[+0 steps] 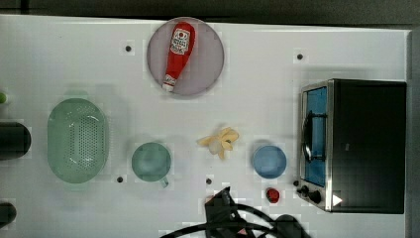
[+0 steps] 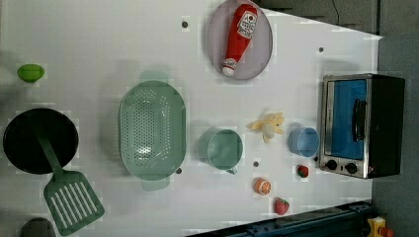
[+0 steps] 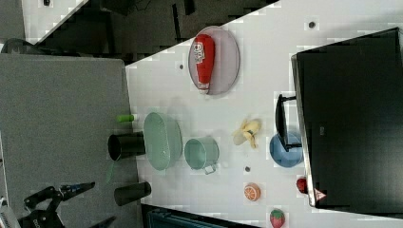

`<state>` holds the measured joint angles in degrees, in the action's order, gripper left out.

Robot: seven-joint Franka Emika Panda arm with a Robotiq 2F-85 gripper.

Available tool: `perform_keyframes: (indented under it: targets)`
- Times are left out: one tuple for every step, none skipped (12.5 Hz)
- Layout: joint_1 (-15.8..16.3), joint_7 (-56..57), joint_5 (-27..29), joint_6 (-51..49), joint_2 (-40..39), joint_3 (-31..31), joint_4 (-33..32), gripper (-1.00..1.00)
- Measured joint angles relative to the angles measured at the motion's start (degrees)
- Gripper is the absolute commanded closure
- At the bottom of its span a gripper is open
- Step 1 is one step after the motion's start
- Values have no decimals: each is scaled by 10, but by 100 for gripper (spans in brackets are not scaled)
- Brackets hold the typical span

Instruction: Pick banana from table and place on oven.

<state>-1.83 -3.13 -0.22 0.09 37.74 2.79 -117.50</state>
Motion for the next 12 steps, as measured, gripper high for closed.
perform_keyframes:
  targets:
    - [4, 0, 2, 19, -17, 5, -2, -100]
    - [5, 0, 3, 55, -43, 4, -15, -100]
    - [4, 0, -2, 82, -82, 4, -21, -100]
    - [5, 0, -7, 104, -128, 6, -29, -100]
    - [7, 0, -1, 130, -171, 8, -44, -100]
    - [3, 0, -1, 171, -207, 3, -69, -100]
    - [2, 0, -2, 217, -238, -3, -103, -100]
    - [4, 0, -3, 250, -265, -7, -138, -100]
    - [4, 0, 1, 268, -291, -7, -166, -100]
    - [5, 0, 8, 292, -316, -4, -184, -100]
    - [5, 0, 10, 321, -335, 0, -200, -100]
    - [3, 0, 1, 356, -345, 1, -217, -100]
